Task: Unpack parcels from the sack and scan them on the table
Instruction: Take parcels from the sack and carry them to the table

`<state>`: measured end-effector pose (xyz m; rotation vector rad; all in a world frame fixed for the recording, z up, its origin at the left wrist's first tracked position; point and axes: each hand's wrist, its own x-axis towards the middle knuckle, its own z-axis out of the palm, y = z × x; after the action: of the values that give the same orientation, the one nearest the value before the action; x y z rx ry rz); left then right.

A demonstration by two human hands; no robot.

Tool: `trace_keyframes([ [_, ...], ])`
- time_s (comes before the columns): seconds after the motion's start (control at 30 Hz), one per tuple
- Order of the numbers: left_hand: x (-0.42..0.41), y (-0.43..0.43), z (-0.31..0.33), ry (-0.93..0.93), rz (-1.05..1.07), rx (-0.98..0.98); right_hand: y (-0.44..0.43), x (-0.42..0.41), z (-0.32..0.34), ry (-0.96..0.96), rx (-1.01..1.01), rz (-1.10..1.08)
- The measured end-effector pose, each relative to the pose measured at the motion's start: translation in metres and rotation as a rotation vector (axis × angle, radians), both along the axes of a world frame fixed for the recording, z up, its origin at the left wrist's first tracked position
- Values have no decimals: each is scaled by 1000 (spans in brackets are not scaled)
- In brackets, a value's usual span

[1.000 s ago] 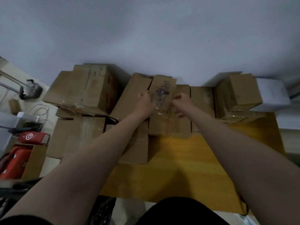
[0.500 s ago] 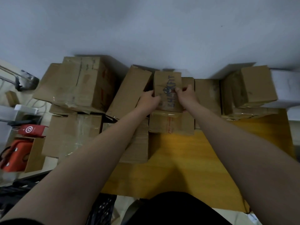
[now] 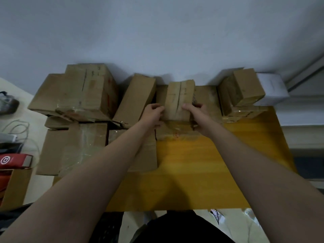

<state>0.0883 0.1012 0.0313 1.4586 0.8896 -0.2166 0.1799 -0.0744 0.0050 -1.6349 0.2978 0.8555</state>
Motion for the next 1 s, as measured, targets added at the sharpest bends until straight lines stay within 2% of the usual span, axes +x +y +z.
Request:
trace_keyframes([
  [0.1, -30, 15, 24, 81, -163, -197, -8, -24, 24, 87, 298, 90],
  [0.17, -47, 25, 35, 36, -164, -313, -15, -40, 39, 87, 384, 165],
  [0.27, -71, 33, 42, -30, -57, -272, -26, -66, 56, -13, 240, 162],
  [0.33, -85, 34, 42, -55, -31, -229, -35, -79, 60, -73, 230, 93],
  [0.53, -123, 11, 46, -65, -201, -397, -65, -126, 54, -49, 233, 25],
  [0.6, -130, -3, 44, -61, -287, -389, -81, -138, 45, -45, 213, 5],
  [0.7, -133, -26, 35, -31, -360, -266, -110, -147, 34, -60, 119, 24],
  [0.87, -120, -69, 9, 42, -419, -26, -155, -144, 15, -66, -268, 256],
  [1.0, -99, -100, -23, 123, -420, 12, -200, -124, -18, -67, -451, 93],
])
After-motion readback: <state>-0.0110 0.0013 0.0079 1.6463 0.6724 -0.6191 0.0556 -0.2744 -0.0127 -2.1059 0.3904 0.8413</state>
